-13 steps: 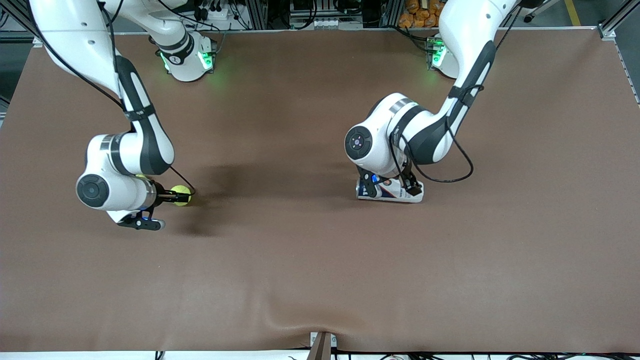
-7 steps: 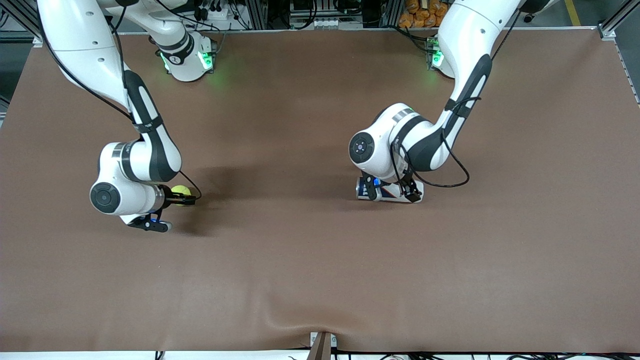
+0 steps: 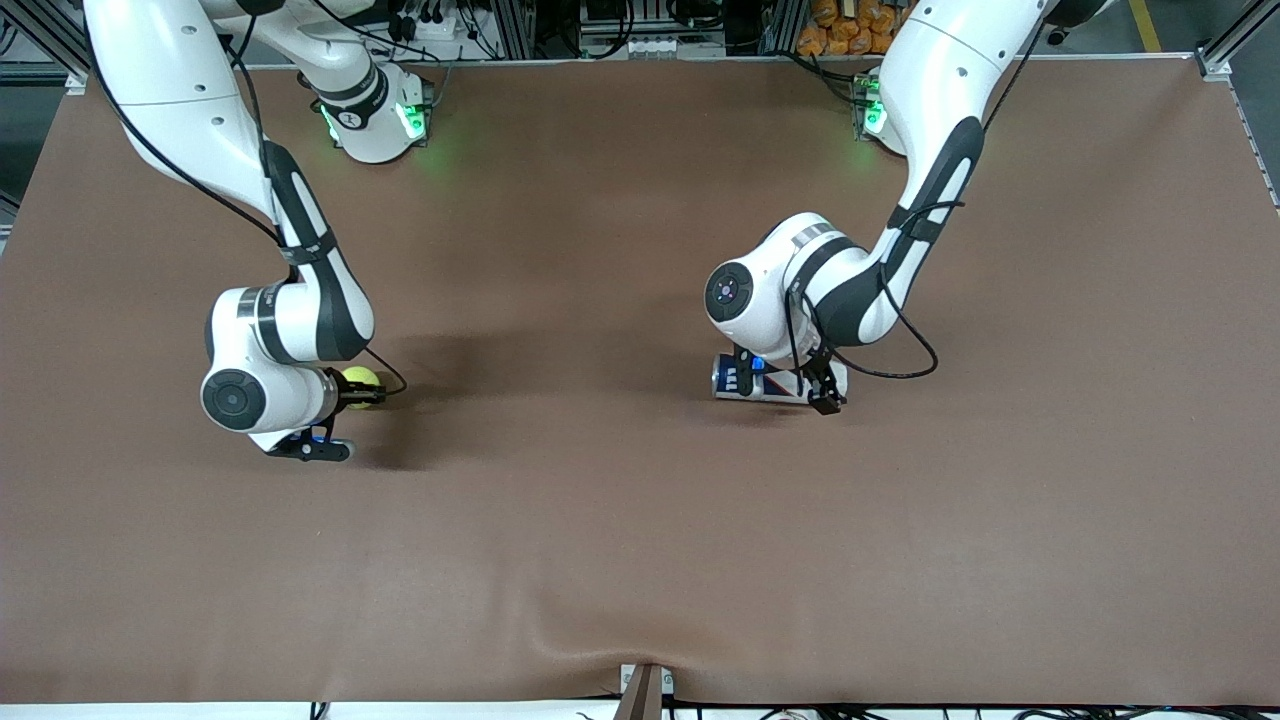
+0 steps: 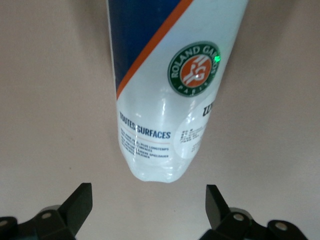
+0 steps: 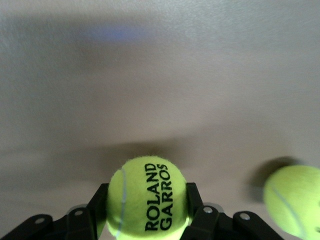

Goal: Insert tennis ball vertically with right arm
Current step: 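Grasp the ball with the right gripper while the left gripper grasps the tube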

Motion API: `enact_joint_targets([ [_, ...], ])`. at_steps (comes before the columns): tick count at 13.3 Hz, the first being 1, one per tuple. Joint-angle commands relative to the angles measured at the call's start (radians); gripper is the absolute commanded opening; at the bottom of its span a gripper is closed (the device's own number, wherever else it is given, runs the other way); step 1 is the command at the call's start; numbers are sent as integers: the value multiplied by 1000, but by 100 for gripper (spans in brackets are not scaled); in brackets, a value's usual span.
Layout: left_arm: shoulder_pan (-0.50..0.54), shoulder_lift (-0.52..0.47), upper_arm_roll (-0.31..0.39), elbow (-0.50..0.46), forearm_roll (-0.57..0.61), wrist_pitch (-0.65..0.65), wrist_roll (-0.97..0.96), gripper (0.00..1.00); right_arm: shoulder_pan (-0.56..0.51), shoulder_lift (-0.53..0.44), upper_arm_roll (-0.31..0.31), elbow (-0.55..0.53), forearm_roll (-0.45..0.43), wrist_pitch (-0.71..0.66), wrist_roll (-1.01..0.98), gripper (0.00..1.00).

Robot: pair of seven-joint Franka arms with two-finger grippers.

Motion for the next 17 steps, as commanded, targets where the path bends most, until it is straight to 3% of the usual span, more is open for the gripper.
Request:
enact_joint_targets([
  [1, 6, -32, -3, -43, 20, 27, 32, 100, -35, -21, -5, 138, -32, -205, -119, 0],
  [4, 9, -29, -3, -56, 20, 82, 50, 100, -115, -55, -5, 320, -27, -429, -215, 0],
  [7, 15, -18, -3, -62, 28, 100, 61, 100, -187, -65, -5, 460, -23, -560, -307, 0],
  [12, 29, -3, -3, -72, 28, 122, 77, 100, -221, -115, -7, 522, -20, -575, -279, 0],
  [17, 26, 8, -3, -71, 26, 110, 61, 100, -259, -127, -10, 559, 91, -564, -187, 0],
])
